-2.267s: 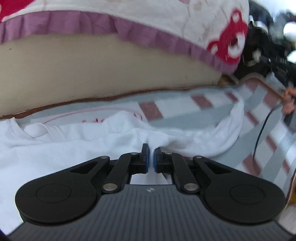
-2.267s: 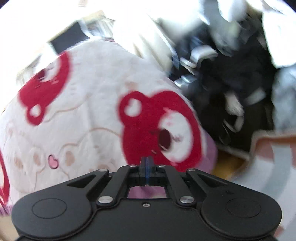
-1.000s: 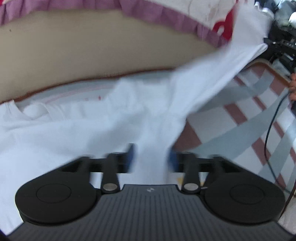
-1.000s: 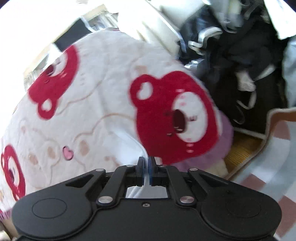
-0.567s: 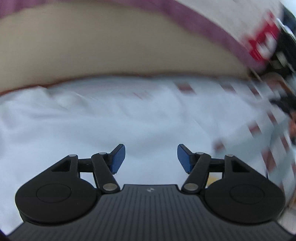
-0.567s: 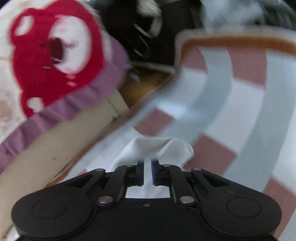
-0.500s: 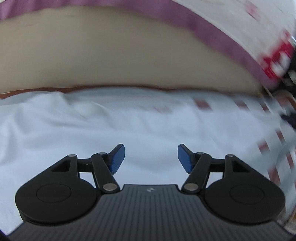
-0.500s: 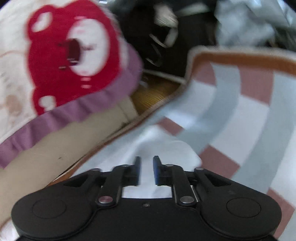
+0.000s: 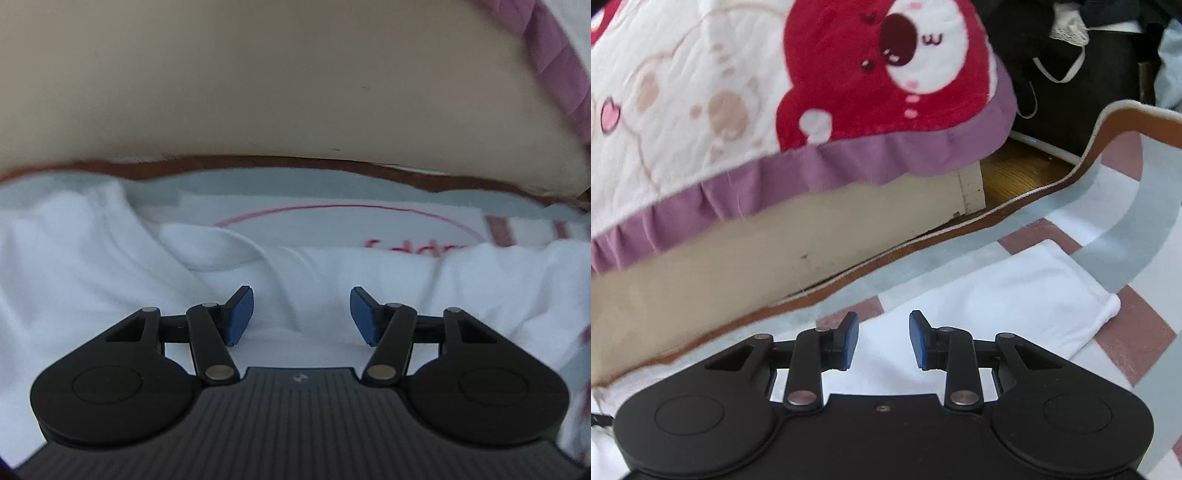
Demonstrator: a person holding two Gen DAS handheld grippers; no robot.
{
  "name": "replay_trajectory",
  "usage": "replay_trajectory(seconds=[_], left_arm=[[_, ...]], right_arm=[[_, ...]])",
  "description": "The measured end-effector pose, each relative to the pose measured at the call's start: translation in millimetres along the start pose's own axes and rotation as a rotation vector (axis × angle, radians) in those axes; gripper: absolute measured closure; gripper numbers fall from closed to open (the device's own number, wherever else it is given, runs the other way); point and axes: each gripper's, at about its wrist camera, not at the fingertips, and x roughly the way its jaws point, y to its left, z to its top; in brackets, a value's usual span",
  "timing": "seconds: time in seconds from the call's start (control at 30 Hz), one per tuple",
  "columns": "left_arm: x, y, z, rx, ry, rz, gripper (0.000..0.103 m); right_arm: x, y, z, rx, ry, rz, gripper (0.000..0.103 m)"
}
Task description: Fold clothes
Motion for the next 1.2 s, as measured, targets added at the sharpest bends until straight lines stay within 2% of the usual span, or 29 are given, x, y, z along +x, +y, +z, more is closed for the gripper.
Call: replay_trajectory(seconds=[0.07, 0.1, 0.13, 0.17, 0.2, 0.23, 0.37, 0.43, 0.5, 0.57, 0.6, 0.67, 0.73, 0.8, 0.87, 0.9, 0.93, 1.0, 1.13, 1.2], left_arm=[[7, 1, 0, -0.063, -0.002, -0.035, 0.037], [8, -2, 2, -0.066, -0.008, -0.054, 0.038], [9, -5, 3, -0.066, -0.011, -0.071, 0.044], [11, -11, 6, -0.045, 0.000, -0.065, 0.079], [12, -19, 8, 0.001, 0.008, -0.018, 0.101], [9, -28, 11, 0.057, -0.010, 0.039, 0.102], [-21, -44, 31, 0.144, -0.207, 0.105, 0.102], [-30, -36, 40, 0.040, -0.261, 0.057, 0.102], [-32, -33, 39, 0.008, -0.294, 0.057, 0.101], [-29, -28, 35, -0.024, -0.289, 0.038, 0.100], [-25, -20, 34, -0.084, -0.267, 0.004, 0.100], [-19, -7, 31, -0.189, -0.222, -0.053, 0.100], [-14, 5, 26, -0.277, -0.178, -0.101, 0.100], [-14, 9, 20, -0.275, -0.156, -0.106, 0.097], [-16, 9, 16, -0.227, -0.143, -0.085, 0.091], [-17, 9, 15, -0.203, -0.138, -0.080, 0.080], [-19, 9, 13, -0.178, -0.133, -0.078, 0.075], [-17, 7, 9, -0.123, -0.094, -0.108, 0.058], [-6, -3, 1, 0.004, 0.021, -0.162, 0.052], [-12, -16, 7, 0.066, -0.022, -0.106, 0.055]], right_arm=[[5, 1, -3, 0.029, 0.022, 0.033, 0.067], [7, 2, -5, 0.045, 0.032, 0.050, 0.067], [9, 4, -6, 0.055, 0.043, 0.066, 0.066], [13, 7, -8, 0.055, 0.054, 0.077, 0.066], [16, 10, -10, 0.054, 0.064, 0.086, 0.066], [18, 13, -13, 0.040, 0.075, 0.087, 0.066], [23, 23, -20, -0.008, 0.110, 0.085, 0.066], [26, 21, -20, -0.005, 0.123, 0.074, 0.065], [28, 18, -20, 0.010, 0.128, 0.062, 0.065], [29, 15, -20, 0.017, 0.136, 0.044, 0.064], [27, 16, -20, 0.014, 0.142, 0.066, 0.062], [20, 21, -16, 0.019, 0.173, 0.221, 0.062], [14, 28, -15, 0.086, 0.217, 0.442, 0.062], [13, 44, -22, 0.123, 0.279, 0.637, 0.062], [15, 70, -35, 0.070, 0.365, 0.734, 0.062], [15, 84, -42, 0.020, 0.409, 0.761, 0.062], [16, 97, -51, -0.037, 0.459, 0.780, 0.062], [19, 121, -68, -0.143, 0.551, 0.799, 0.062], [19, 151, -92, -0.325, 0.637, 0.781, 0.060], [22, 158, -98, -0.361, 0.646, 0.760, 0.059]])
